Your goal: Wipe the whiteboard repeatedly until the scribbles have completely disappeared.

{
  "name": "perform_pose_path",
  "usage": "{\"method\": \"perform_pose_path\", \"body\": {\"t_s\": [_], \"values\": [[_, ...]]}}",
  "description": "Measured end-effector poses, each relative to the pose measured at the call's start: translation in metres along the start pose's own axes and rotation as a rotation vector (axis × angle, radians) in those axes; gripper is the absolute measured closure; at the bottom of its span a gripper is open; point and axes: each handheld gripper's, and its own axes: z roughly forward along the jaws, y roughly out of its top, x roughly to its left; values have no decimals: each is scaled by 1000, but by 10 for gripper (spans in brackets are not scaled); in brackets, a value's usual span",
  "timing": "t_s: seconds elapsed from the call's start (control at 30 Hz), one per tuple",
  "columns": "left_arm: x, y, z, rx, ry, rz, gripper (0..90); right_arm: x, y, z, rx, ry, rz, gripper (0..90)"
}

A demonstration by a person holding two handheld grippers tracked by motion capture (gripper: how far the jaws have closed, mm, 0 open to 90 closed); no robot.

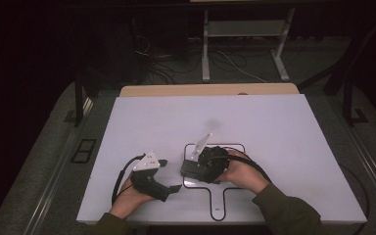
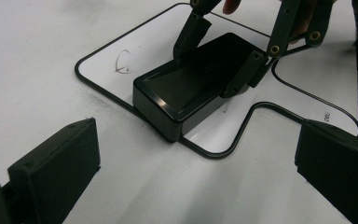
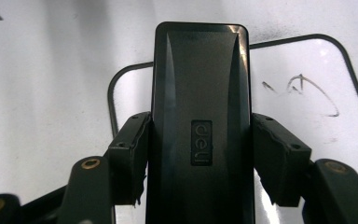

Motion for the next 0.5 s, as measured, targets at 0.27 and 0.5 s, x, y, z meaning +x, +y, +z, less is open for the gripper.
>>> {"method": "perform_pose_path", "body": {"t_s": [0.27, 0.5], "values": [[0, 0, 0, 2, -1, 1, 0, 1, 1, 0, 14, -5, -29, 396], [-1, 0, 1, 3, -1, 4, 0, 12, 4, -1, 29, 11, -72, 396]]}}
